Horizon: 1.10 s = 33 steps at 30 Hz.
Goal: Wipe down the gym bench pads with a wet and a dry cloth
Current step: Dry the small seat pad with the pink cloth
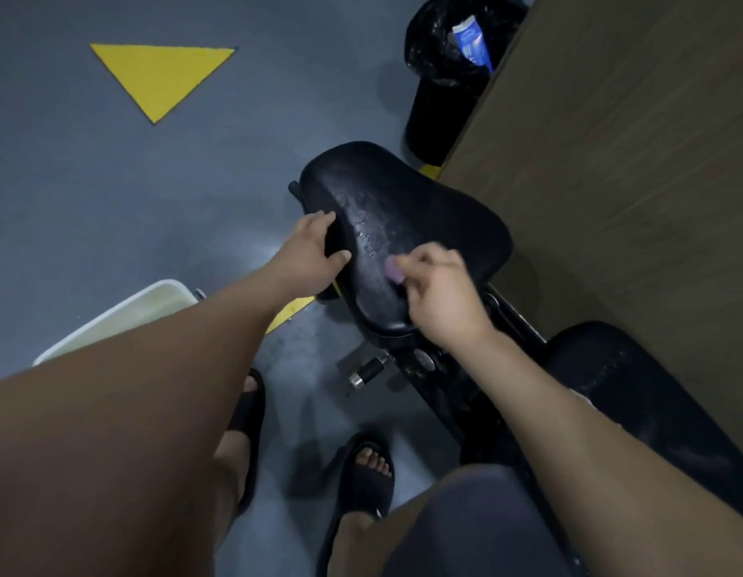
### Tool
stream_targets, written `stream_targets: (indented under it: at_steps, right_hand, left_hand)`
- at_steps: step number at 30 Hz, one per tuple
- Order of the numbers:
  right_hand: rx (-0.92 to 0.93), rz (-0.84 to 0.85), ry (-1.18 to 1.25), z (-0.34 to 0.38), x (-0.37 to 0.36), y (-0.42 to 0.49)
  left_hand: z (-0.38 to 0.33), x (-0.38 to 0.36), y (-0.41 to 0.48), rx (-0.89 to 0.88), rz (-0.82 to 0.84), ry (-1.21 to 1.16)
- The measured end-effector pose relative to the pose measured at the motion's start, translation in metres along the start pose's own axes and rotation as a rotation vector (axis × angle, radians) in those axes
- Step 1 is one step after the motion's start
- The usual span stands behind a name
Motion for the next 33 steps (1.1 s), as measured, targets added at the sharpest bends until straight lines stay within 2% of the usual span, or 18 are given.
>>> stream_targets:
  at_steps: [2, 4, 9, 11, 16, 18, 20, 22, 24, 26, 30, 33]
  right_hand:
    - [0.196, 0.066, 0.053, 0.019, -0.004, -0.019]
    - [0.288, 0.072, 0.047, 0.016, -0.004, -0.014]
    - [0.038, -0.069, -0.143, -0.026, -0.024, 0.065]
    - [-0.012, -0.089, -0.152, -0.021, -0.026, 0.067]
    - [0.280, 0.068, 0.008, 0.007, -0.006, 0.015]
    - [0.322, 0.042, -0.018, -0.006, -0.010, 0.038]
    - [0.212, -0.041, -0.096, -0.024, -0.024, 0.075]
    - [0.021, -0.071, -0.144, -0.039, -0.034, 0.103]
    - [-0.072, -0.096, -0.148, -0.034, -0.039, 0.106]
    - [-0.003, -0.086, -0.122, -0.016, -0.036, 0.084]
    - [0.283, 0.056, -0.025, 0.007, -0.019, 0.037]
    - [0.277, 0.028, -0.068, -0.007, -0.035, 0.075]
  left_hand:
    - [0.005, 0.003, 0.002, -0.043, 0.037, 0.001]
    - [0.006, 0.006, 0.004, -0.085, 0.082, 0.031]
    - [0.008, 0.012, 0.007, -0.134, 0.241, 0.147]
    - [0.009, 0.011, 0.010, -0.150, 0.290, 0.166]
    - [0.017, 0.003, 0.017, -0.182, 0.335, 0.240]
    - [0.015, 0.003, 0.018, -0.205, 0.318, 0.262]
    - [0.014, 0.004, 0.018, -0.208, 0.303, 0.265]
    - [0.013, 0.004, 0.017, -0.202, 0.291, 0.263]
    - [0.012, 0.003, 0.018, -0.208, 0.276, 0.262]
    - [0.011, 0.001, 0.019, -0.202, 0.269, 0.237]
    - [0.013, -0.003, 0.024, -0.204, 0.259, 0.222]
    - [0.014, -0.004, 0.022, -0.206, 0.249, 0.205]
Point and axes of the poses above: each hand's wrist, its own y-axis towards the middle knuckle, its own x-axis out of the back of the hand, z = x × y, the point moved 3 cm from there along y, towards the middle knuckle, and after that the axes turned 14 degrees about -z, right-handed, at the moved point
